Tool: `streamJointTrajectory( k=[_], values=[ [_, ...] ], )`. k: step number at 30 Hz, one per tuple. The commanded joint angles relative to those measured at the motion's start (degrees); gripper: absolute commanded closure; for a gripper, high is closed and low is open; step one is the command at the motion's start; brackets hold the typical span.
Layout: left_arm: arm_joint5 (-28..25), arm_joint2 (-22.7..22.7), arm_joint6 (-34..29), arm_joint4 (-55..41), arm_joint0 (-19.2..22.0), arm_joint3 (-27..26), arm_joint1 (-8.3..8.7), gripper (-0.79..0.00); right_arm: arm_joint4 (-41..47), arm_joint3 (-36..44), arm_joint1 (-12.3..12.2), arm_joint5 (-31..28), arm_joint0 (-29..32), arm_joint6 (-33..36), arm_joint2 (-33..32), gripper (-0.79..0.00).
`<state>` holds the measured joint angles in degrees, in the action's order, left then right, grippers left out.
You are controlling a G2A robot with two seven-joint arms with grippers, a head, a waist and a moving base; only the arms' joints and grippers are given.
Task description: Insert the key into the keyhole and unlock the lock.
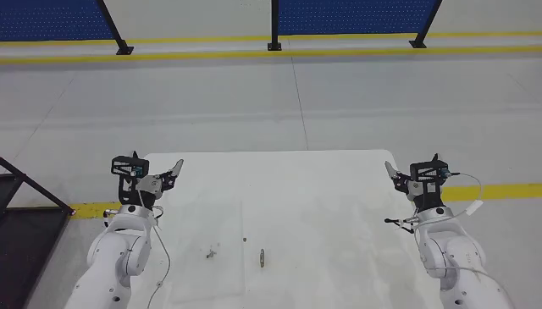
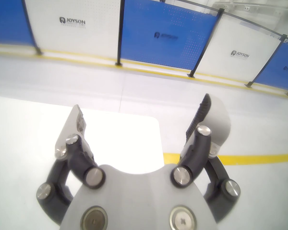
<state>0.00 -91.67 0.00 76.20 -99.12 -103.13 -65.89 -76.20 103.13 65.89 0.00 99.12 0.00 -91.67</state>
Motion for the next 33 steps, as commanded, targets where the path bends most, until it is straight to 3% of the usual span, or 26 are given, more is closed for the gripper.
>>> streamJointTrajectory(
  k=[1,7,10,13,17,19,23,27,32,33],
  values=[
    [0.0,0.0,0.0,0.0,0.0,0.0,0.0,-0.785,0.0,0.0,0.0,0.0,0.0,0.0,0.0,-0.785],
    [-0.46,0.09,-0.25,0.33,-0.28,-0.05,0.0,-0.785,0.0,0.0,0.0,0.0,0.0,0.0,0.0,-0.785],
    [-2.82,-0.53,-0.2,-0.9,-3.07,-1.49,0.03,-0.785,0.0,0.0,0.0,0.0,0.0,0.0,0.0,-0.785],
    [-8.91,-3.24,-1.7,-5.85,-9.32,-6.09,0.27,-0.785,0.0,0.0,0.0,0.0,0.0,0.0,0.0,-0.785],
    [-19.14,-8.33,-3.74,-7.21,-21.7,-13.77,0.87,-0.785,0.0,0.0,0.0,0.0,0.0,0.0,0.0,-0.785],
    [-21.76,-10.36,-5.03,-6.89,-26.88,-16.92,1.01,-0.785,0.0,0.0,0.0,0.0,0.0,0.0,0.0,-0.785],
    [-31.43,-11.49,-12.84,-9.59,-34.43,-19.76,1.46,-0.785,0.0,0.0,0.0,0.0,0.0,0.0,0.0,-0.785],
    [-31.88,-9.62,-23.32,-11.94,-35.35,-19.75,1.67,-0.785,0.0,0.0,0.0,0.0,0.0,0.0,0.0,-0.785],
    [-23.18,-3.91,-31.58,-12.64,-31.76,-18.21,1.33,-0.785,0.0,0.0,0.0,0.0,0.0,0.0,0.0,-0.785],
    [-22.63,-2.53,-34.15,-14.4,-30.56,-17.46,1.3,-0.64,0.0,0.0,0.0,0.0,0.0,0.0,0.0,-0.785]
  ],
)
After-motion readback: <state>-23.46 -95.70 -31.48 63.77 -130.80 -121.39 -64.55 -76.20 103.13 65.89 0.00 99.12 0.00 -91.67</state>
